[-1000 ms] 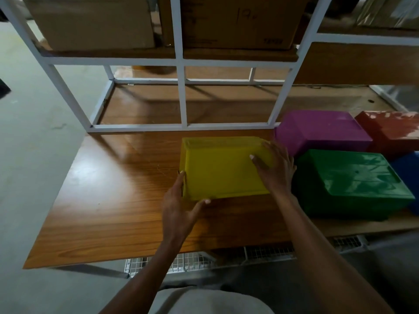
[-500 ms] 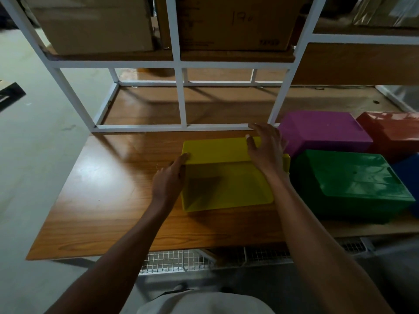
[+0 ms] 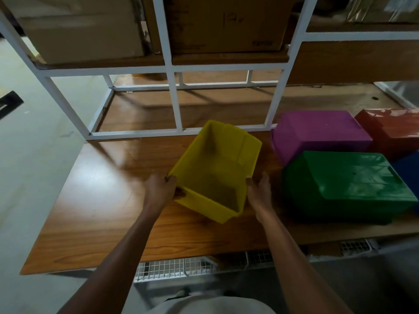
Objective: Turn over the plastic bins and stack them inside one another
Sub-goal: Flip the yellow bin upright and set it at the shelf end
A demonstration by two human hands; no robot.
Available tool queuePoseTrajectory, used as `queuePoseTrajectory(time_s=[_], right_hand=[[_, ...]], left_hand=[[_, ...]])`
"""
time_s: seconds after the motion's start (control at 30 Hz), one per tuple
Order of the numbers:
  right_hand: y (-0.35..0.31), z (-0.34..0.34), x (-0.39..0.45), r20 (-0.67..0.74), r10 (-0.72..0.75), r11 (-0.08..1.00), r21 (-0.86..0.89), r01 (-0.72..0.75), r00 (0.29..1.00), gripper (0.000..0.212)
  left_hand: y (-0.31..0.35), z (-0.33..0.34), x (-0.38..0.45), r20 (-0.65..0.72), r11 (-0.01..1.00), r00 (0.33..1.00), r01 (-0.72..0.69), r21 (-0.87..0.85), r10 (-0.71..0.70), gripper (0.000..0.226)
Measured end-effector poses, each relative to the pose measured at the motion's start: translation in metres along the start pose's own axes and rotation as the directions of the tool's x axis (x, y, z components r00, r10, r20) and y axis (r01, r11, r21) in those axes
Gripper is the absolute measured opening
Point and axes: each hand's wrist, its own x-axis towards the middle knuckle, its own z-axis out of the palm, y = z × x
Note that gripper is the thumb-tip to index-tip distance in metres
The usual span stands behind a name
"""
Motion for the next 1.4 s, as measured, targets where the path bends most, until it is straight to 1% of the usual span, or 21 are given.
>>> queuePoseTrajectory(time_s=[0.03,0.1,0.17,0.23,0.3,0.37,0.4,0.5,0.57,0.67,0.73,0.83,0.9,1.0,1.13,1.23,1.3,1.37,1.4], right_hand=[[0.000,0.001,-0.001,0.037,0.030,0.998,0.046,-0.032,0.999,0.066],[-0.005,-0.001,-0.002,0.066,0.006,0.998,0.055,-0.009,0.998,0.043],[-0.007,-0.005,0.001,0.053,-0.032,0.999,0.041,0.029,0.998,0.030],[-0.008,-0.010,0.004,0.071,0.003,0.996,0.093,-0.010,0.997,0.020],[-0.008,-0.014,0.005,0.095,0.006,0.993,0.120,-0.018,0.995,0.030],[-0.005,-0.016,0.009,0.109,0.013,0.992,0.120,-0.026,0.994,0.031],[-0.006,-0.017,0.009,0.122,0.020,0.992,0.119,-0.035,0.992,0.029],[-0.008,-0.020,0.014,0.147,0.053,0.987,0.141,-0.074,0.988,0.046],[-0.013,-0.023,0.013,0.159,0.047,0.986,0.151,-0.072,0.986,0.050],[-0.018,-0.027,0.014,0.172,0.046,0.987,0.145,-0.071,0.984,0.050],[-0.020,-0.029,0.014,0.192,0.038,0.987,0.146,-0.067,0.981,0.048],[-0.020,-0.028,0.015,0.218,0.029,0.987,0.151,-0.064,0.975,0.044],[-0.024,-0.024,0.016,0.222,0.035,0.986,0.149,-0.070,0.975,0.043],[-0.034,-0.009,0.009,0.253,0.028,0.989,0.134,-0.064,0.967,0.044],[-0.048,0.031,-0.012,0.299,-0.006,0.994,0.107,-0.028,0.954,0.041],[-0.060,0.081,-0.025,0.308,-0.017,0.993,0.116,-0.020,0.951,0.038],[-0.070,0.120,-0.038,0.316,-0.027,0.994,0.111,-0.009,0.948,0.035],[-0.081,0.165,-0.049,0.335,-0.025,0.996,0.090,-0.006,0.942,0.032],[-0.086,0.188,-0.054,0.343,-0.024,0.996,0.092,-0.008,0.939,0.035]], left_hand=[[-0.007,0.003,-0.006,0.004,0.999,0.999,0.042,-0.016,-0.042,0.030],[-0.022,0.008,-0.016,0.014,0.997,0.997,0.072,0.013,-0.072,0.029],[-0.037,0.007,-0.021,0.052,0.994,0.996,0.071,0.086,-0.075,0.030],[-0.042,0.004,-0.020,0.109,0.981,0.992,0.041,0.192,-0.063,0.035],[-0.037,0.000,-0.014,0.154,0.960,0.986,0.013,0.280,-0.058,0.041],[-0.024,-0.001,-0.004,0.184,0.952,0.981,0.002,0.307,-0.061,0.054],[-0.018,0.000,0.004,0.196,0.956,0.979,0.004,0.292,-0.064,0.055],[0.003,0.007,0.029,0.241,0.989,0.970,0.009,0.146,-0.045,0.044],[0.015,0.015,0.042,0.285,0.997,0.958,0.023,0.069,-0.042,0.043],[0.026,0.028,0.055,0.285,0.994,0.958,0.002,0.107,-0.032,0.036],[0.028,0.033,0.057,0.263,0.990,0.963,0.020,0.136,-0.055,0.031],[0.019,0.031,0.059,0.248,0.993,0.963,0.083,0.086,-0.102,0.027],[0.014,0.022,0.057,0.224,0.994,0.968,0.105,0.028,-0.108,0.029],[0.003,-0.001,0.057,0.198,0.986,0.971,0.151,-0.077,-0.133,0.032],[-0.021,-0.047,0.064,0.190,0.982,0.978,0.110,-0.154,-0.080,0.039],[-0.038,-0.095,0.076,0.162,0.979,0.986,0.062,-0.194,-0.030,0.032],[-0.048,-0.131,0.087,0.141,0.973,0.990,0.048,-0.224,-0.016,0.038],[-0.062,-0.171,0.105,0.127,0.968,0.991,0.065,-0.244,-0.035,0.041],[-0.069,-0.192,0.114,0.126,0.967,0.991,0.077,-0.242,-0.048,0.042]])
